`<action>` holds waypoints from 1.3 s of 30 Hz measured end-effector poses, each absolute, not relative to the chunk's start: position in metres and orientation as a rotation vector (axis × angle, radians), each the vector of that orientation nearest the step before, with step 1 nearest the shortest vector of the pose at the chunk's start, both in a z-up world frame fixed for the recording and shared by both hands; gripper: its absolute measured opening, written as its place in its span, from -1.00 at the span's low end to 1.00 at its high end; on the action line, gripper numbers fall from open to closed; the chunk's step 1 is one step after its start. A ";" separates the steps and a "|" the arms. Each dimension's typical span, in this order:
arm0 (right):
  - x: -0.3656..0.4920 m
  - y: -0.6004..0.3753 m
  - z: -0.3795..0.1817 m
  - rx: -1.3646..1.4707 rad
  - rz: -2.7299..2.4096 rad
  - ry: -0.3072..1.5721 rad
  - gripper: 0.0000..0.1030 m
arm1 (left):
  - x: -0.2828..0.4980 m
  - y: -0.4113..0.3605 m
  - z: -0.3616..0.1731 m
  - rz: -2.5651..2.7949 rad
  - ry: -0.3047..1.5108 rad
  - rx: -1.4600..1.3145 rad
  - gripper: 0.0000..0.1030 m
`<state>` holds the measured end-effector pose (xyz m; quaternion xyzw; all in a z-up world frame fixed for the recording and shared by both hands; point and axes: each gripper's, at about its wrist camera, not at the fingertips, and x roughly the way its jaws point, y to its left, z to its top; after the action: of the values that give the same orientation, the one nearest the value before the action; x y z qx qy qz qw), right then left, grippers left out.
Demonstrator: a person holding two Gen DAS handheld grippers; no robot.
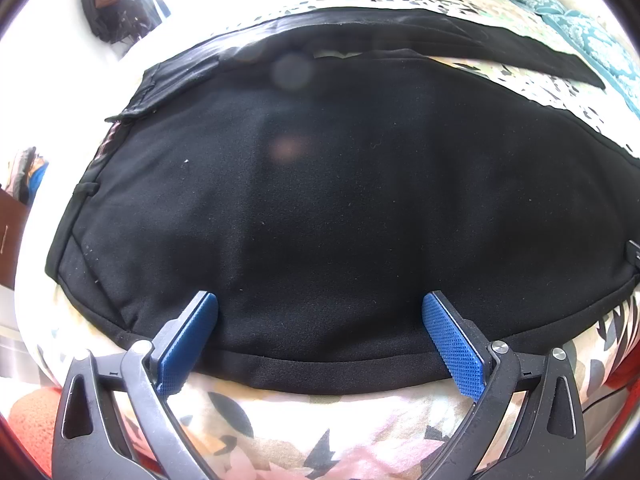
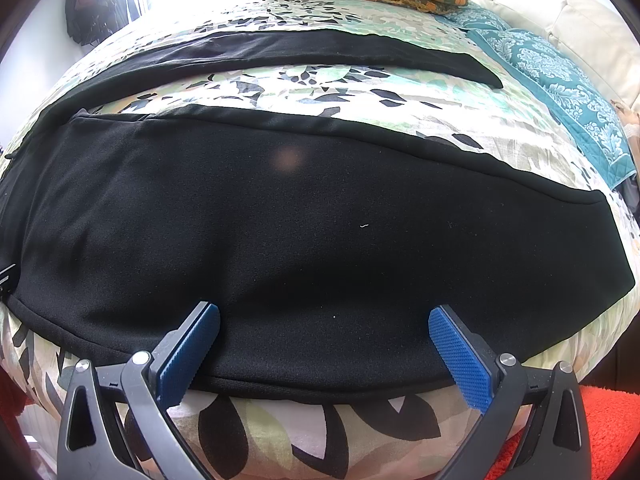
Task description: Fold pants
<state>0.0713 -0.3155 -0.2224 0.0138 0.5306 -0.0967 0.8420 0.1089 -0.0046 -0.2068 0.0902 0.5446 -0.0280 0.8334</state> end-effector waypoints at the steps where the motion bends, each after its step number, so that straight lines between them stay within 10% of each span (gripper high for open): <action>1: 0.071 -0.316 -0.222 0.029 -0.204 1.121 1.00 | 0.109 -0.004 -0.207 -0.059 1.154 0.191 0.99; 39: 0.083 -0.321 -0.212 0.122 -0.143 1.117 1.00 | 0.149 0.120 -0.195 0.055 1.122 0.025 0.99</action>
<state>0.0834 -0.3205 -0.2124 0.0578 0.5292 -0.0679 0.8438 0.1487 0.1203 -0.1950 0.0120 0.5322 0.0259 0.8462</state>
